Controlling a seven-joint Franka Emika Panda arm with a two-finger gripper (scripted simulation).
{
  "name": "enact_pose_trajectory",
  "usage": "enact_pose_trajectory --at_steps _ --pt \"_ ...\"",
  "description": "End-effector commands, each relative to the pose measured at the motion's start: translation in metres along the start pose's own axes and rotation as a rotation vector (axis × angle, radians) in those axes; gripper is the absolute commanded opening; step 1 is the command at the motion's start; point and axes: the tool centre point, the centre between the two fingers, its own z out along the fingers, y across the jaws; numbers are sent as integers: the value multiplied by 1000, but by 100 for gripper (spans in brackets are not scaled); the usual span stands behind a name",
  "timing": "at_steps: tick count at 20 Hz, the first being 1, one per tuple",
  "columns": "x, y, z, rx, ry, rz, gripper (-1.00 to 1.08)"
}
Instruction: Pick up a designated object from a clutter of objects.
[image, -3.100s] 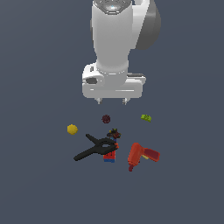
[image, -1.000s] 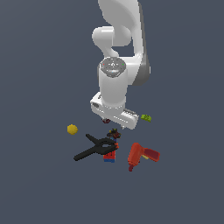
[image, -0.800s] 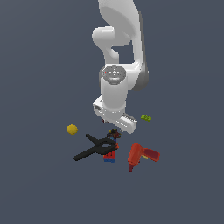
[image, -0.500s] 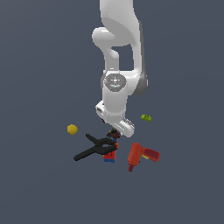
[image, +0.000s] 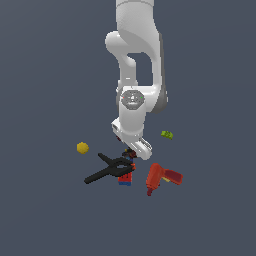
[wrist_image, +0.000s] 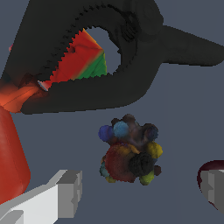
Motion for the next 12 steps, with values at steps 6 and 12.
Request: enact_pose_trajectory --at_steps 6,12 --pt "0 0 5 0 0 3 100" --pt "-1 1 30 0 1 5 100"
